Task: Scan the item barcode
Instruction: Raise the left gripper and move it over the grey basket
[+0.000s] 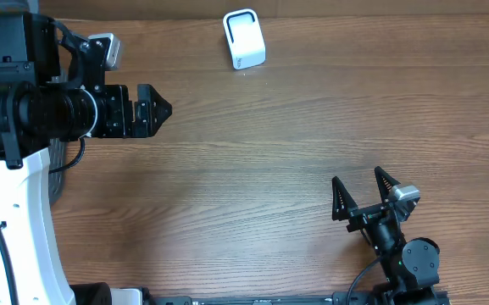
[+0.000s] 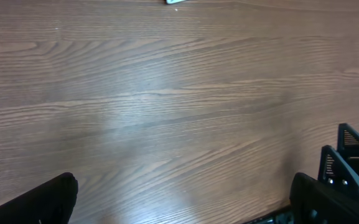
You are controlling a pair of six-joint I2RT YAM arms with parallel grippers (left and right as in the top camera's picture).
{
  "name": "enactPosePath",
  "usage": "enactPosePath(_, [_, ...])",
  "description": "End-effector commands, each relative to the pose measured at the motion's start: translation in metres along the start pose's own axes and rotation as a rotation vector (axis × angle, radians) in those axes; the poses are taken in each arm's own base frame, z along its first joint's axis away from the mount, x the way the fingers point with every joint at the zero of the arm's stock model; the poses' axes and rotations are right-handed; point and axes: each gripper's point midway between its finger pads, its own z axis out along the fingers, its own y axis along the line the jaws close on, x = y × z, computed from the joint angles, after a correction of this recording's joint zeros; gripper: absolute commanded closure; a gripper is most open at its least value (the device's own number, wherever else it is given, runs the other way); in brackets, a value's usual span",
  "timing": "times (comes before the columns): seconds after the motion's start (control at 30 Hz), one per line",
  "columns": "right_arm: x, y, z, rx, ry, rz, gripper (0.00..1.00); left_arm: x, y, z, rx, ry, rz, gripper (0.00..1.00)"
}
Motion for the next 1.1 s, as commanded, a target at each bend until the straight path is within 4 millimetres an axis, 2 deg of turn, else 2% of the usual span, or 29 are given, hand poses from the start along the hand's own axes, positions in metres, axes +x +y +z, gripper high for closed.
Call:
enactPosePath(0.0, [0.002,-0.001,0.0,0.003,-0.001,-0.008,0.0,0.0,0.005,-0.002,-0.04,-0.007,-0.001,0.0])
enactPosePath(0.37, [0.002,-0.001,0.0,0.003,-0.001,-0.008,0.0,-0.001,0.052,-0.011,-0.316,-0.045,-0.189,0.0])
enactPosePath(0.77, [0.002,-0.001,0.0,0.003,-0.001,-0.008,0.0,-0.002,0.084,-0.025,-0.52,-0.077,-0.21,0.0])
enactPosePath(1.07, [0.002,-0.001,0.0,0.003,-0.001,-0.008,0.0,-0.007,0.087,-0.027,-0.539,-0.1,-0.208,0.0])
